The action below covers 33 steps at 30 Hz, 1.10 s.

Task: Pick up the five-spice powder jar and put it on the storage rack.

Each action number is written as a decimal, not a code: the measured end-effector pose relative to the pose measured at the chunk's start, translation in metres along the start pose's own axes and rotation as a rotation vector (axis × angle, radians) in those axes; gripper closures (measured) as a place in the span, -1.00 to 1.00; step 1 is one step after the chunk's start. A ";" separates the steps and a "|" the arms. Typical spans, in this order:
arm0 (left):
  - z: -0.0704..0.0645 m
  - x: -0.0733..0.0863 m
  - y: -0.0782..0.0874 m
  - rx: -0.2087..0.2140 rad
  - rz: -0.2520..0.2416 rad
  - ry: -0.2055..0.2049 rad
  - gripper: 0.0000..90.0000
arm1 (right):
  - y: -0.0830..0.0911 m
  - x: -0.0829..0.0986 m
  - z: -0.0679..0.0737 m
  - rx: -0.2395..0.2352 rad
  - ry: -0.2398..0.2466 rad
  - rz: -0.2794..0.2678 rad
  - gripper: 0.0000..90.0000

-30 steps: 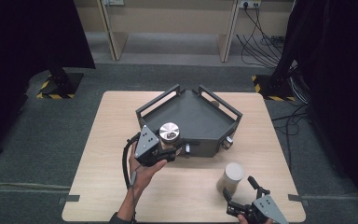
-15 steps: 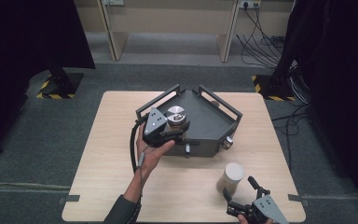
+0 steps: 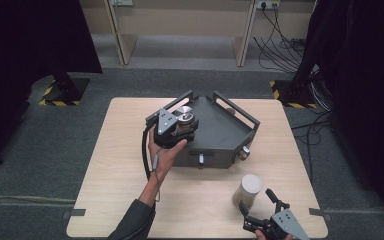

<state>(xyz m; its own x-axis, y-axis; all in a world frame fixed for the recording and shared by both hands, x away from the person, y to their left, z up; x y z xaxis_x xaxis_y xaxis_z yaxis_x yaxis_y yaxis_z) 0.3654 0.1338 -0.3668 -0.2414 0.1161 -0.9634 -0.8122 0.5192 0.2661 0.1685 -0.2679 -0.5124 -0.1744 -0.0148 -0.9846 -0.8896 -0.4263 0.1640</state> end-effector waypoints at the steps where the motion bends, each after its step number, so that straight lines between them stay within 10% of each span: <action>1: 0.001 0.000 -0.001 -0.009 0.002 0.003 -0.31 | 0.000 0.000 0.000 0.000 -0.001 0.001 -0.99; 33: 0.005 0.012 -0.027 -0.116 0.070 0.024 -0.31 | -0.001 0.000 0.000 -0.009 -0.002 0.002 -0.99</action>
<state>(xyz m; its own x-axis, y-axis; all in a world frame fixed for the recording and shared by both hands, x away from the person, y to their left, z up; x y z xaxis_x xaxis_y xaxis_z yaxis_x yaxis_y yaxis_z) 0.3871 0.1254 -0.3852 -0.3116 0.1277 -0.9416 -0.8482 0.4092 0.3362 0.1693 -0.2679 -0.5127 -0.1771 -0.0140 -0.9841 -0.8852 -0.4347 0.1655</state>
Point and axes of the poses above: each handheld gripper's, and its own axes: y roughly backward along the jaws, x roughly out of its underside, z roughly to its left, the point moved 6 cm from there along -y, roughly forward along the jaws, and after that the axes turned 6 degrees about z, right-handed, at the moved point
